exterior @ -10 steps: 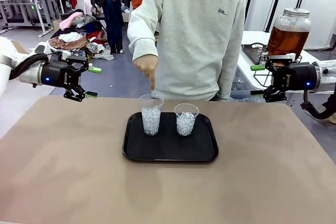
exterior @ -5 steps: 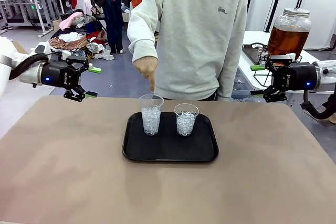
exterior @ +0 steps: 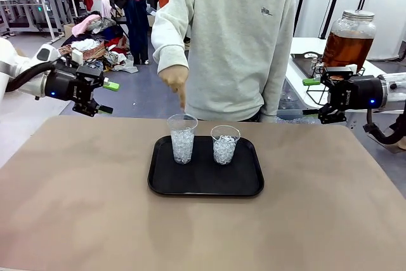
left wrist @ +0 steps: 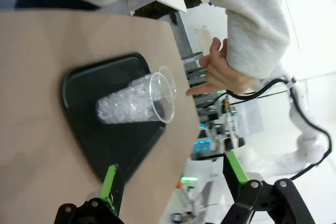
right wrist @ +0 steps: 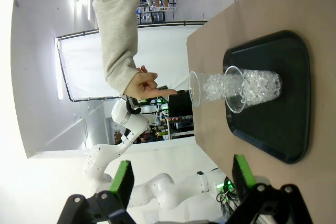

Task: Pour the drink into the iced cup.
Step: Pick up the iced cup indicated by the human and present it to them.

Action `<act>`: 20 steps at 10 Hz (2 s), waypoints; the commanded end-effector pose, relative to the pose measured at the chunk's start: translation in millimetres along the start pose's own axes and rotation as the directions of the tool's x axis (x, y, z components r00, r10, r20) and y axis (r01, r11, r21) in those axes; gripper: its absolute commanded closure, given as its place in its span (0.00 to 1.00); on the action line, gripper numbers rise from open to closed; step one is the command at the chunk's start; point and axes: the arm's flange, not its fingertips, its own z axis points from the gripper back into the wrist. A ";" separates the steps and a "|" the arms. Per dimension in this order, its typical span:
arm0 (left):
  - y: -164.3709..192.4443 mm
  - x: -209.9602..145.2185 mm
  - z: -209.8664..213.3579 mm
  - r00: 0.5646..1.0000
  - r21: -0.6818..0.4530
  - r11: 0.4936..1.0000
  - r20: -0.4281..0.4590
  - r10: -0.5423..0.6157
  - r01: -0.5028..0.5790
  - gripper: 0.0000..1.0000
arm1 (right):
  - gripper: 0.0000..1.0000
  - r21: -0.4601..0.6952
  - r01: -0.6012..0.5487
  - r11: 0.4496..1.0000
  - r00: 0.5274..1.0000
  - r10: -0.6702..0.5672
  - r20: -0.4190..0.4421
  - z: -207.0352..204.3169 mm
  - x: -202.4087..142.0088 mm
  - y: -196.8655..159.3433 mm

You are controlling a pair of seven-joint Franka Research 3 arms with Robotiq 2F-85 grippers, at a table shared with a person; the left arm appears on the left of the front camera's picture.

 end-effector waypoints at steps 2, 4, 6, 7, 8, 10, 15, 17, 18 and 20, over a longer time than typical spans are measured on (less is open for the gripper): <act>-0.2 -13.7 -4.7 0.954 0.031 0.954 0.030 -0.298 0.297 0.00 | 0.00 0.004 0.000 1.000 1.000 0.000 0.001 -0.3 0.1 0.6; -0.1 -22.3 -9.4 0.912 0.056 0.911 0.011 -0.411 0.409 0.00 | 0.00 0.004 0.000 1.000 1.000 0.000 0.001 -0.3 0.1 0.6; -2.1 -10.0 -3.4 0.935 0.043 0.934 -0.002 -0.356 0.356 0.00 | 0.00 0.004 0.000 1.000 1.000 0.000 0.001 -0.3 0.1 0.6; -2.1 -10.0 -3.4 0.935 0.043 0.934 -0.002 -0.356 0.356 0.00 | 0.00 0.004 0.000 1.000 1.000 0.000 0.001 -0.3 0.1 0.6; -2.1 -10.0 -3.4 0.935 0.043 0.934 -0.002 -0.356 0.356 0.00 | 0.00 0.004 0.000 1.000 1.000 0.000 0.001 -0.3 0.1 0.6; 1.1 -14.5 -6.1 0.925 0.047 0.924 -0.008 -0.379 0.379 0.00 | 0.00 0.004 0.000 1.000 1.000 0.000 0.001 -0.3 0.1 0.6; 17.3 -8.8 -18.7 0.627 0.049 0.628 0.032 -0.778 0.777 0.00 | 0.00 0.004 0.000 1.000 1.000 0.000 0.001 -0.3 0.1 0.6; 26.2 -8.5 -33.8 0.495 0.057 0.497 0.040 -0.868 0.866 0.00 | 0.00 0.004 0.000 1.000 1.000 0.000 0.001 -0.3 0.1 0.6; 31.1 -8.4 -41.0 0.461 0.059 0.463 0.055 -0.886 0.884 0.00 | 0.00 0.004 0.000 1.000 1.000 0.000 0.001 -0.3 0.1 0.6; 37.9 -9.4 -57.6 0.417 0.096 0.419 0.040 -0.908 0.903 0.00 | 0.00 0.004 0.000 1.000 1.000 0.000 0.001 -0.3 0.1 0.6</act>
